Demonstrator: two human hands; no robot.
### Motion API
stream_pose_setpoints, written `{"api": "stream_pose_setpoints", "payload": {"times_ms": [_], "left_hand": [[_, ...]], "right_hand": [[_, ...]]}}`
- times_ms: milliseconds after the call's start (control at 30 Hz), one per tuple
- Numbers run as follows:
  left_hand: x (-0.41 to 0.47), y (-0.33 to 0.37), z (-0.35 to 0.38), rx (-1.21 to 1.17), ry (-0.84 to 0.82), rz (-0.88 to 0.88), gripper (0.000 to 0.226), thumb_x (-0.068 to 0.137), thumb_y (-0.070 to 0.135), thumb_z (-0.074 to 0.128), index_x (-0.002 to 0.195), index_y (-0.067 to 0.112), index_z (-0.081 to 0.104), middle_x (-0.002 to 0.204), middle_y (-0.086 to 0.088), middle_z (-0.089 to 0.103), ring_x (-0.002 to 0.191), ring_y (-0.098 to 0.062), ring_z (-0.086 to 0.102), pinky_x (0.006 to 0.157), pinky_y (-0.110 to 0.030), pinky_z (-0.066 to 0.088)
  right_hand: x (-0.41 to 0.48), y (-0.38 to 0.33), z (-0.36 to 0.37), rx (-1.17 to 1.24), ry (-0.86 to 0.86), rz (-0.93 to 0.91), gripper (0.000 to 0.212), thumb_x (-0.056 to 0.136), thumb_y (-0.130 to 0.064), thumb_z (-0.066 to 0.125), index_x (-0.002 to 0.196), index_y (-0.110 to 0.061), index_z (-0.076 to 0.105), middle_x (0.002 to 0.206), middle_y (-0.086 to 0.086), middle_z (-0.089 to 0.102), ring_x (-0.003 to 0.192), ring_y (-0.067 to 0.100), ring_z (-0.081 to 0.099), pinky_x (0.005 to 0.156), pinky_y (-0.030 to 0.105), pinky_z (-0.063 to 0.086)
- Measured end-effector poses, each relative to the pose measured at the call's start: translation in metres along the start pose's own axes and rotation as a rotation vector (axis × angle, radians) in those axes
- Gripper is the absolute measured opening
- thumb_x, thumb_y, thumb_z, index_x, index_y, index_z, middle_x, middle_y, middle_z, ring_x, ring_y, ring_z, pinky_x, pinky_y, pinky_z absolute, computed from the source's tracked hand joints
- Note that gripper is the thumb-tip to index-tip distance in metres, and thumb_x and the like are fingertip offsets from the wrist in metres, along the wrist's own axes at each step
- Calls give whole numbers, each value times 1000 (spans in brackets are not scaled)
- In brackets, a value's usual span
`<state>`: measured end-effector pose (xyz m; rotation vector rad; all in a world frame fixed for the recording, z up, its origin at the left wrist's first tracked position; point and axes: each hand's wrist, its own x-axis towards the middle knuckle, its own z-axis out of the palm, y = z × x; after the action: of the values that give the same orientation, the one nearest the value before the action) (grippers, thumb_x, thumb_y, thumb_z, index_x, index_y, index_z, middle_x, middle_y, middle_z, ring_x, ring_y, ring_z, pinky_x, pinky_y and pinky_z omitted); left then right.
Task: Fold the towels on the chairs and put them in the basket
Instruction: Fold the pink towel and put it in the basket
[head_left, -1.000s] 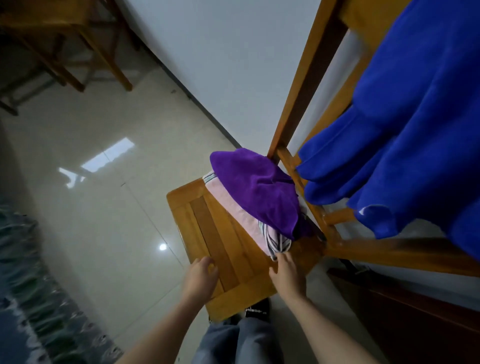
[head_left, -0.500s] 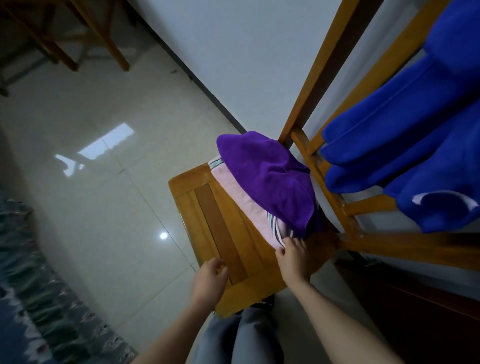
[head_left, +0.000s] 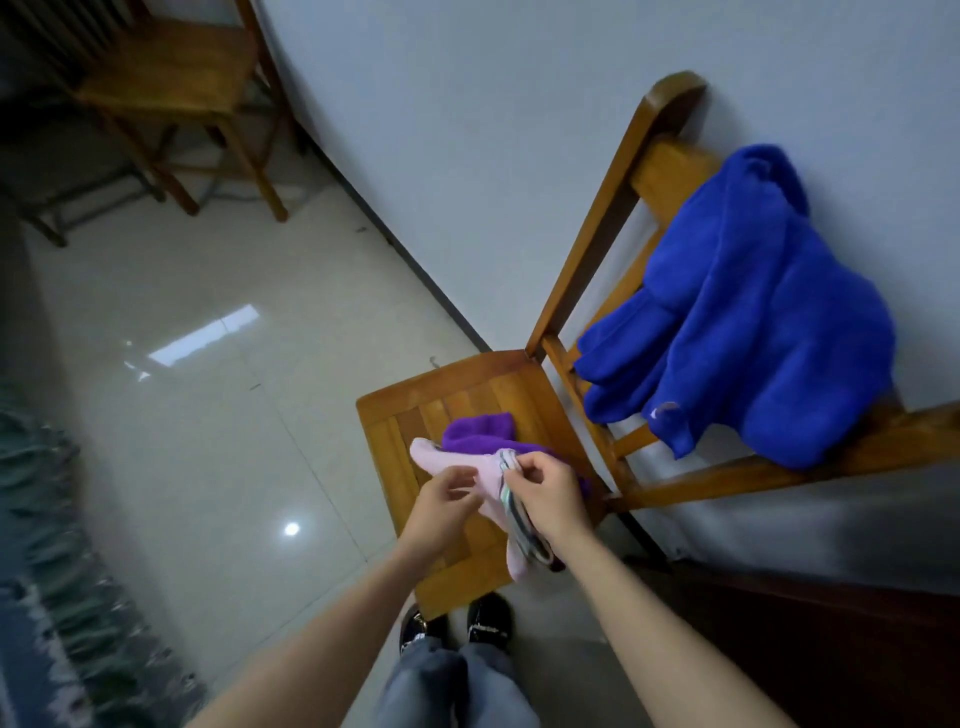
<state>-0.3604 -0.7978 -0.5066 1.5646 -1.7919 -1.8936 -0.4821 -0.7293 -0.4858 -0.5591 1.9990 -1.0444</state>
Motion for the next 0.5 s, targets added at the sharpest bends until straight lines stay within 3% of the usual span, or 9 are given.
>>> {"api": "stream_pose_setpoints", "payload": {"times_ms": [67, 167, 333, 400, 500], "left_hand": [[-15, 14, -12, -24, -9, 31, 26, 86, 13, 62, 112, 15, 59, 102, 2, 63, 95, -8, 60, 71, -12, 48], [-37, 38, -31, -70, 23, 101, 20, 85, 21, 65, 104, 26, 58, 99, 9, 63, 93, -6, 60, 72, -14, 49], [-65, 84, -59, -139, 66, 236, 18, 81, 26, 69, 96, 18, 63, 94, 3, 65, 89, -11, 62, 76, -23, 51], [-74, 102, -70, -222, 76, 277, 15, 80, 27, 70, 89, 17, 63, 86, 1, 65, 83, -13, 62, 74, -24, 50], [-86, 123, -87, -330, 103, 316, 16, 80, 26, 70, 83, 12, 63, 84, -9, 66, 82, -21, 61, 78, -35, 52]], "right_hand": [[-8, -22, -5, 16, -43, -34, 19, 84, -5, 62, 68, -15, 61, 66, -8, 61, 66, 8, 56, 55, 9, 42], [-18, -58, -9, 10, -108, -65, 5, 86, -11, 63, 83, -15, 64, 77, -10, 63, 73, 2, 59, 55, 6, 44], [-32, -127, -10, 74, -203, -100, 11, 88, -21, 62, 79, -25, 67, 86, -2, 70, 87, 13, 66, 73, 23, 55], [-37, -149, -12, 66, -252, -133, 12, 90, -22, 59, 86, -23, 70, 96, 4, 70, 96, 19, 65, 86, 33, 54], [-46, -177, -15, 79, -333, -184, 17, 92, -17, 56, 102, -19, 69, 106, 4, 68, 104, 19, 62, 93, 35, 51]]}}
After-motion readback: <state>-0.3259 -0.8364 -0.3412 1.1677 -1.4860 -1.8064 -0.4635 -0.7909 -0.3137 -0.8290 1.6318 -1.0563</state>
